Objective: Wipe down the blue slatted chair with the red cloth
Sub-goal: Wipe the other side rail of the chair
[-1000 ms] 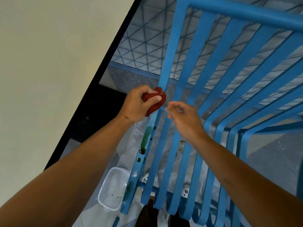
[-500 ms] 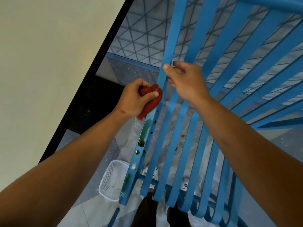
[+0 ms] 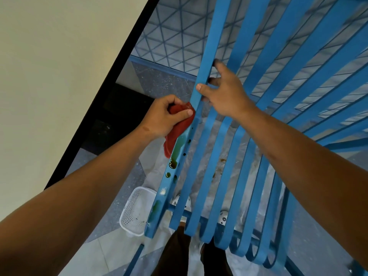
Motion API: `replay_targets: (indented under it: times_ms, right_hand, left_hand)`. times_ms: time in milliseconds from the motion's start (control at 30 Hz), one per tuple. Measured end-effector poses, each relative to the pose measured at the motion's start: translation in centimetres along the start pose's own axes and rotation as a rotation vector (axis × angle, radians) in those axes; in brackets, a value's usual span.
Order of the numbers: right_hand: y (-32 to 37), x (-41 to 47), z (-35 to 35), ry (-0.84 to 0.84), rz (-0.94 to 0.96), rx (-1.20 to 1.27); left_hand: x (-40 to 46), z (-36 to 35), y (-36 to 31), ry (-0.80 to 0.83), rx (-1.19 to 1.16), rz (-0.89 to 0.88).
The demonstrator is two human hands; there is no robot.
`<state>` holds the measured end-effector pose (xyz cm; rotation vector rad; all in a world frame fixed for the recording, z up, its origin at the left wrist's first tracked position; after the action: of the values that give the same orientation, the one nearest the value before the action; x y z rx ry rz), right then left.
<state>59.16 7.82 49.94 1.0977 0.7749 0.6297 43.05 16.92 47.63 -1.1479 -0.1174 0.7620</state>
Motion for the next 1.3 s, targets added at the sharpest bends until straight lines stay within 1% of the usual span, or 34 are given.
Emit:
replay_targets:
  times_ms: [133,200,333,500,567,667,800,900,1167,1233,1300]
  right_hand:
    - [0.3,0.7,0.6,0.051,-0.019,-0.087]
    - [0.4,1.0,0.8,0.084,-0.017,-0.123]
    - [1.0,1.5,0.9,0.153,-0.033,-0.18]
    - [0.9,1.7,1.1,0.154,-0.032,-0.223]
    - [0.8,1.9,1.0,0.149,-0.027,-0.24]
    - [0.7,1.9,1.0,0.153,-0.019,-0.255]
    - [0.6,2.0,1.0,0.162,-0.019,-0.27]
    - [0.5,2.0,1.0,0.16,-0.016,-0.272]
    - [0.2,1.9,0.9,0.163,-0.024,-0.26]
    - [0.3,1.8,0.9,0.16,-0.022,-0.271]
    - [0.3,1.8,0.8,0.152,-0.02,-0.274]
  left_hand:
    - [2.1,0.2,-1.8,-0.028,0.022,-0.056]
    - [2.1,0.1,-1.7,-0.019,0.016,-0.053]
    - [-0.2,0.0,0.0,0.027,0.069,0.001]
    - [-3.8,0.1,1.7,0.146,0.105,0.125]
    - [-4.0,0.3,1.7,0.171,0.13,0.146]
    - [-2.8,0.3,0.8,0.137,0.161,0.135]
    - [-0.3,0.2,-0.7,0.019,0.182,0.093]
    - [0.1,0.1,-0.8,0.013,0.187,0.085]
    - [-4.9,0.0,2.5,0.194,0.144,0.189]
    - [-5.5,0.2,2.6,0.239,0.125,0.2]
    - [-5.1,0.5,2.4,0.26,0.163,0.196]
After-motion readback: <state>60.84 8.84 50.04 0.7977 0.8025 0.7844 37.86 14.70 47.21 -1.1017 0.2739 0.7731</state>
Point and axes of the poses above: each hand's wrist, its own x-axis towards the middle knuckle, its own z-axis out of the back of the hand, y = z × x, the point moved 5 cm from there along x, towards the middle knuckle, and after that the axes turned 8 degrees about x, right-handed, at the moved point
